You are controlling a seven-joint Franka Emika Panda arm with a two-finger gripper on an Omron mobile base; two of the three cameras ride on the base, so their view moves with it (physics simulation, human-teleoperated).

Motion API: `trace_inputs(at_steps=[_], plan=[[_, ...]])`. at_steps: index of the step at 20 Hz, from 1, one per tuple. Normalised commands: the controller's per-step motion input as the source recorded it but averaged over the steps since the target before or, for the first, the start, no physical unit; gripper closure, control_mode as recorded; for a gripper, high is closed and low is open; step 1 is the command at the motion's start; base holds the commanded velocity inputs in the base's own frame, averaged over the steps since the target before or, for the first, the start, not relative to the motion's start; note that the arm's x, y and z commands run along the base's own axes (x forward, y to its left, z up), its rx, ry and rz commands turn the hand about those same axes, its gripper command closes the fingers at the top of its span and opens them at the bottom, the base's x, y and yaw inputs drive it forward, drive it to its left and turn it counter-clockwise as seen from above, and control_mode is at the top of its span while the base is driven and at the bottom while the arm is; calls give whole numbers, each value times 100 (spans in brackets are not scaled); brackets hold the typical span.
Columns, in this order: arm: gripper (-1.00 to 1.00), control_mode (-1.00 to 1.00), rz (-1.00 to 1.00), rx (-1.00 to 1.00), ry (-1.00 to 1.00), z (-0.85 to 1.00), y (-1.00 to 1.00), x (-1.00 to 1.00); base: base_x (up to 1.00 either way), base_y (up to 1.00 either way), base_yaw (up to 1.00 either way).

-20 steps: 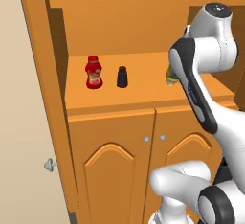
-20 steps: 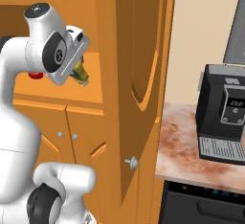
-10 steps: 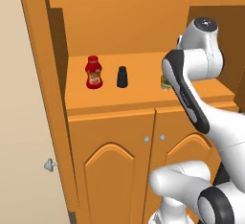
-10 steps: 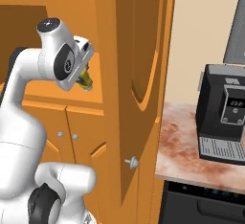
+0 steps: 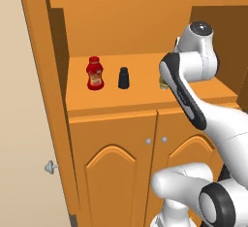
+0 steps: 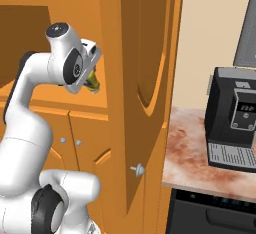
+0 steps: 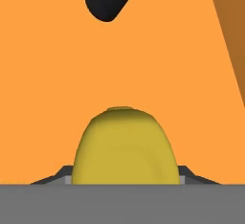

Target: There are various items on the counter. Only move the condiments/shakers into the cabinet.

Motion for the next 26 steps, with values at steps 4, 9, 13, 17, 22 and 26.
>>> trace_inputs(at_steps=[4, 9, 13, 17, 22, 26], plan=[[100, -100, 0, 0, 3, 0, 0, 23, 0, 0, 0], [100, -100, 0, 0, 9, 0, 0, 20, 0, 0, 0], [100, -100, -1, 0, 8, -6, 0, 27, 0, 0, 0], [-100, -100, -1, 1, 4, -14, 0, 27, 0, 0, 0], [-100, -100, -1, 1, 1, -10, 3, 34, 0, 0, 0], [-100, -100, 0, 3, 0, 0, 0, 19, 0, 0, 0]])
